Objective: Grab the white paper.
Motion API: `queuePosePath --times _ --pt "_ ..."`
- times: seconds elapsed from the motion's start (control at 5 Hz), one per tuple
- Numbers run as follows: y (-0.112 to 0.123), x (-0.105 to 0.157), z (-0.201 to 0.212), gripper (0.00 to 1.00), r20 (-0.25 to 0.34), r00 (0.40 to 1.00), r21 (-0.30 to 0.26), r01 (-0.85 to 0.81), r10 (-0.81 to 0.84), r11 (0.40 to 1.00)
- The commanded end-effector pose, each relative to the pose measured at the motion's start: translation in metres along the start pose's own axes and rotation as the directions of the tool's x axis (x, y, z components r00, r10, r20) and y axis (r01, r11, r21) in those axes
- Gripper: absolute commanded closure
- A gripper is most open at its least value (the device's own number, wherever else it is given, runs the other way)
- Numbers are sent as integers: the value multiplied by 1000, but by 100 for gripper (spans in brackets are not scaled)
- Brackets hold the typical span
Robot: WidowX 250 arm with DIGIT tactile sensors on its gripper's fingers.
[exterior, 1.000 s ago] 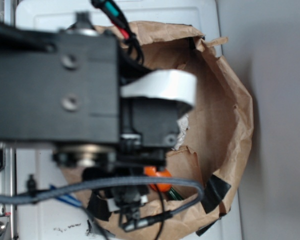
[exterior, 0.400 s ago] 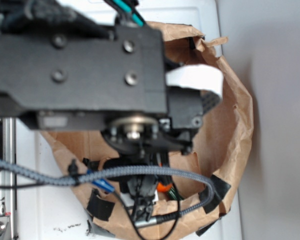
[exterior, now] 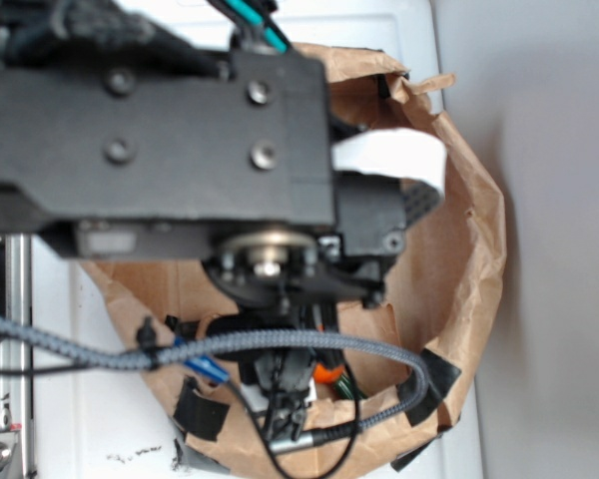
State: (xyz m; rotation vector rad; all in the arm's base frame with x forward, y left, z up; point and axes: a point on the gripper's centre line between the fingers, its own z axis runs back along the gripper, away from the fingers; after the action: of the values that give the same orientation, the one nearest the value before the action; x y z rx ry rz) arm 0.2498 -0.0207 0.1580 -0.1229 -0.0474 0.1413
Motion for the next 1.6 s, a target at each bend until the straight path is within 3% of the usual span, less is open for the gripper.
queuePosePath --times 0.0,0.2,0.8,1.2,1.4 --pt "16 32 -54 0 78 986 15 -152 150 988" --pt "17 50 -74 0 135 959 -13 -249 249 968" --pt "41 56 -54 0 173 906 -66 -381 387 922" --pt "41 65 -63 0 258 857 -24 -455 445 890" --pt "49 63 -57 0 257 855 -41 -456 450 889"
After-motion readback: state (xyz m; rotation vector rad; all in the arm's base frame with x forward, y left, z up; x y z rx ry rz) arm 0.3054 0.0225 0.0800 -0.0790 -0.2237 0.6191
